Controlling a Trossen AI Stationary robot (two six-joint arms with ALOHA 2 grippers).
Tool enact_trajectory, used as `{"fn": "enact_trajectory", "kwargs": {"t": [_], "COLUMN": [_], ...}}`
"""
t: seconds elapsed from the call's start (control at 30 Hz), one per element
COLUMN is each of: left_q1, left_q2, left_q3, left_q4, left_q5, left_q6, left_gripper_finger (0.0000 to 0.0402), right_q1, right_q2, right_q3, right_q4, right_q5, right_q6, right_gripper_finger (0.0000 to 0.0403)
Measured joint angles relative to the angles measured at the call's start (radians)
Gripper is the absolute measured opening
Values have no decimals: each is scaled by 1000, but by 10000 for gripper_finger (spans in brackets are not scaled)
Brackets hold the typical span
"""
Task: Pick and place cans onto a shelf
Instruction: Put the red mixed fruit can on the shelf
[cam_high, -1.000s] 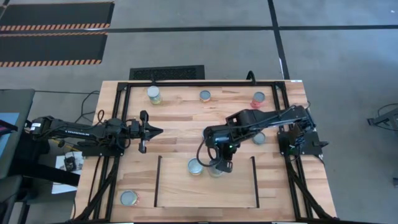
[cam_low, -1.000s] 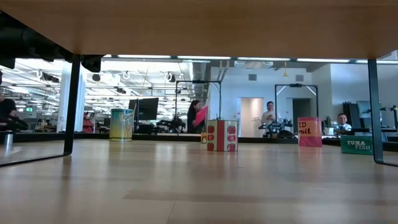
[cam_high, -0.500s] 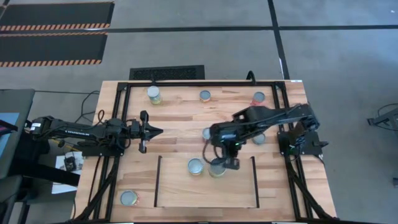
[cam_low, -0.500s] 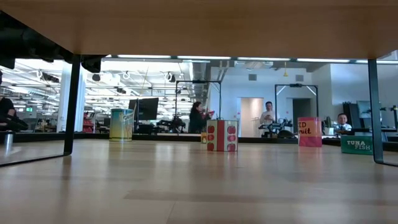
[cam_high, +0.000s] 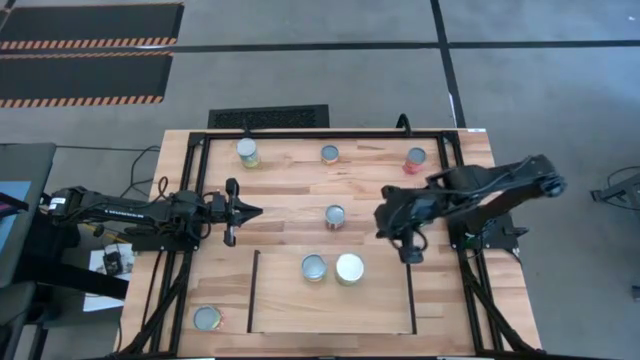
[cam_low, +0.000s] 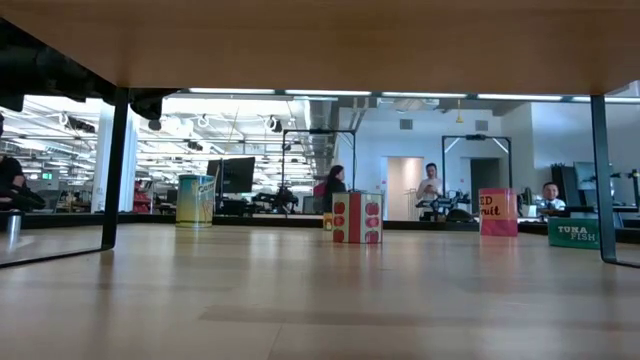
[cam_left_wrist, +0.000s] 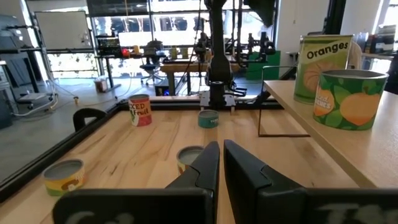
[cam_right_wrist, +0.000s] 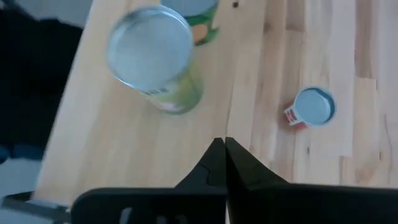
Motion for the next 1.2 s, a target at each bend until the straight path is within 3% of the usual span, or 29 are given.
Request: {"fn": "enact_trajectory", "kwargs": {"t": [0.2,0.47,0.63,0.8,1.0,1.2], "left_q1": [0,0,0,0,0,0], "left_q2": [0,0,0,0,0,0], "left_q3": [0,0,0,0,0,0], "left_q4": [0,-1,-2,-6,-6,-6], "left_q5": [0,-21,-24,-24,-23,-23], "left_q6": [0,0,-1,-2,-2,-2], "left_gripper_finger": [13,13,13,13,13,13], "right_q1": [-116,-413,-639,-804,-930,-987], "right_q2": [-226,-352,-324,-240,-138,-68], "right_q3": [-343,-536,-591,-600,-601,-601], "right_q4": [218,183,175,165,165,199], "right_q5": [-6,32,55,145,162,245], "right_q6": [-5,-48,-117,-180,-225,-288], "right_gripper_finger": [4,5,12,50,113,165]}}
